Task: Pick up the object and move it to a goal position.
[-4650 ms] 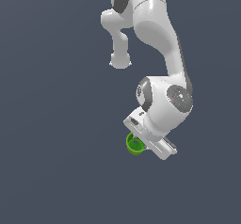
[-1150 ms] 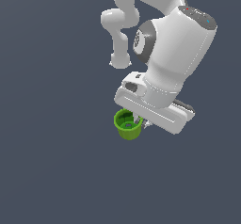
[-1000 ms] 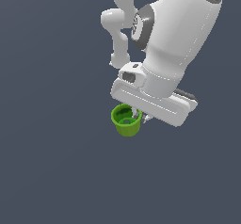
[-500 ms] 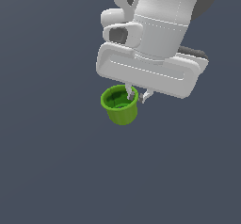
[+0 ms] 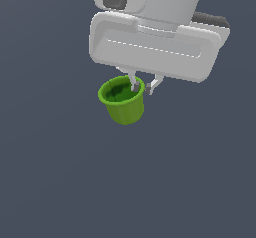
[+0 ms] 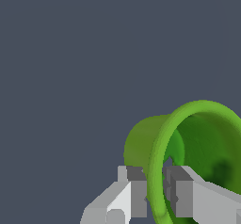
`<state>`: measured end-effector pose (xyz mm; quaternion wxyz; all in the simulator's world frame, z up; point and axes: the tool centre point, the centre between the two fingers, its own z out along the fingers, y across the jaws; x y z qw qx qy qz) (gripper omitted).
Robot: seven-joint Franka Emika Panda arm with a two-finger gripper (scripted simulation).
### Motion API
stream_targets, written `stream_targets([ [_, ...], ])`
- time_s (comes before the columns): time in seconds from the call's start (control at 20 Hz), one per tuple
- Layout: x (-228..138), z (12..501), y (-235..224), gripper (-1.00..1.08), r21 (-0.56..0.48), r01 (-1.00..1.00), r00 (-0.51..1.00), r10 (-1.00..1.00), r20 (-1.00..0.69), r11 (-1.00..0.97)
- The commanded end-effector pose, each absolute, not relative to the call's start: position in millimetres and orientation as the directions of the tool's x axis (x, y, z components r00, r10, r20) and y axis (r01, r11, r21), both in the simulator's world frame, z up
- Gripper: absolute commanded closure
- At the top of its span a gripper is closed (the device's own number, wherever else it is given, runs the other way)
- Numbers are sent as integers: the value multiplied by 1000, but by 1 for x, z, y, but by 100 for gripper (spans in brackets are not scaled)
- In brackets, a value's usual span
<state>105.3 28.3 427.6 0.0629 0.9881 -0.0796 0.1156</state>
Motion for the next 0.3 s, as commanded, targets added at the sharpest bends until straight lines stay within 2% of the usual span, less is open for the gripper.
stream_targets([
  [0.0,106,435,27,108,105,-159,962,-130,240,-982],
  [0.25,107,437,27,108,105,-155,962,-126,240,-982],
])
